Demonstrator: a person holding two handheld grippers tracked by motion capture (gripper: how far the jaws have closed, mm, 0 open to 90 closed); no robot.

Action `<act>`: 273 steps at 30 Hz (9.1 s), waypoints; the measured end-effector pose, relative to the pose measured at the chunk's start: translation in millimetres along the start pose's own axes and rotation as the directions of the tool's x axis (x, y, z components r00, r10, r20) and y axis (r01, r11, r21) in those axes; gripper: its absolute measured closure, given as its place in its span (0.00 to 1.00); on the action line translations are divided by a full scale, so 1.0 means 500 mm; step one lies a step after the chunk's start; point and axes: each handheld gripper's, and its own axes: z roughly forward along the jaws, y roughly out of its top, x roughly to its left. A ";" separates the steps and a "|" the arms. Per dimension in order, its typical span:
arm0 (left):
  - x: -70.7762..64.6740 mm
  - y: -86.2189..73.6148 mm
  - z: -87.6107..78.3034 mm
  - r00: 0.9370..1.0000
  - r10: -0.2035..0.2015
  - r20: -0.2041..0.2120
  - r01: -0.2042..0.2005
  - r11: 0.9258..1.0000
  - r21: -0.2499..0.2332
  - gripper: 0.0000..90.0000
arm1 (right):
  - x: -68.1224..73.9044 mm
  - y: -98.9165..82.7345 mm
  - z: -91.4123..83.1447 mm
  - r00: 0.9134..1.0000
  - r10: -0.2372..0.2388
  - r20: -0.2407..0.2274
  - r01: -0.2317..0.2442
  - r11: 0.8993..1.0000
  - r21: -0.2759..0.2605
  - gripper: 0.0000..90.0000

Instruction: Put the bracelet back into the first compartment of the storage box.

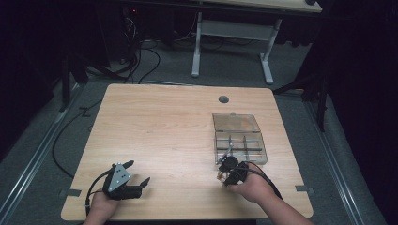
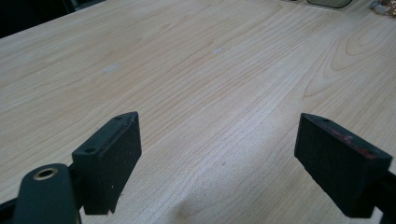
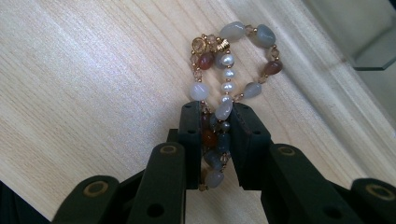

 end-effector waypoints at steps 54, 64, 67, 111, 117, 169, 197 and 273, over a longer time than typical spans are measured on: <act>0.000 0.000 0.000 1.000 -0.001 0.001 0.001 1.000 0.001 0.17 | 0.025 0.004 -0.021 0.997 -0.075 0.003 0.075 0.996 -0.049 0.65; 0.000 0.000 0.000 1.000 0.000 0.003 0.000 1.000 0.002 0.17 | 0.024 0.020 0.003 0.993 -0.122 -0.012 0.122 0.993 0.003 0.91; 0.001 0.000 0.000 1.000 0.001 0.002 -0.001 1.000 0.002 0.17 | 0.027 0.024 0.002 0.993 -0.122 -0.007 0.122 0.992 0.021 0.91; 0.000 0.000 0.001 1.000 -0.002 0.002 0.002 1.000 0.005 0.17 | -0.064 -0.005 -0.173 0.999 0.027 -0.018 -0.028 0.999 -0.033 0.91; 0.000 0.000 0.001 1.000 -0.002 0.002 0.002 1.000 0.005 0.17 | -0.075 -0.004 -0.190 0.999 0.035 -0.020 -0.036 0.998 -0.043 0.91; 0.001 0.000 0.000 1.000 -0.004 0.003 0.004 1.000 0.001 0.17 | -0.141 0.136 -0.231 0.998 0.068 0.012 -0.067 0.994 -0.088 0.91; 0.001 0.000 0.000 1.000 -0.001 0.005 0.001 1.000 0.002 0.17 | -0.192 0.211 -0.145 0.995 0.103 0.004 -0.102 0.991 -0.085 0.91; -0.001 0.001 0.002 1.000 0.003 0.002 -0.003 1.000 0.010 0.17 | -0.065 0.031 -0.110 0.986 0.168 -0.015 -0.168 0.967 -0.194 0.78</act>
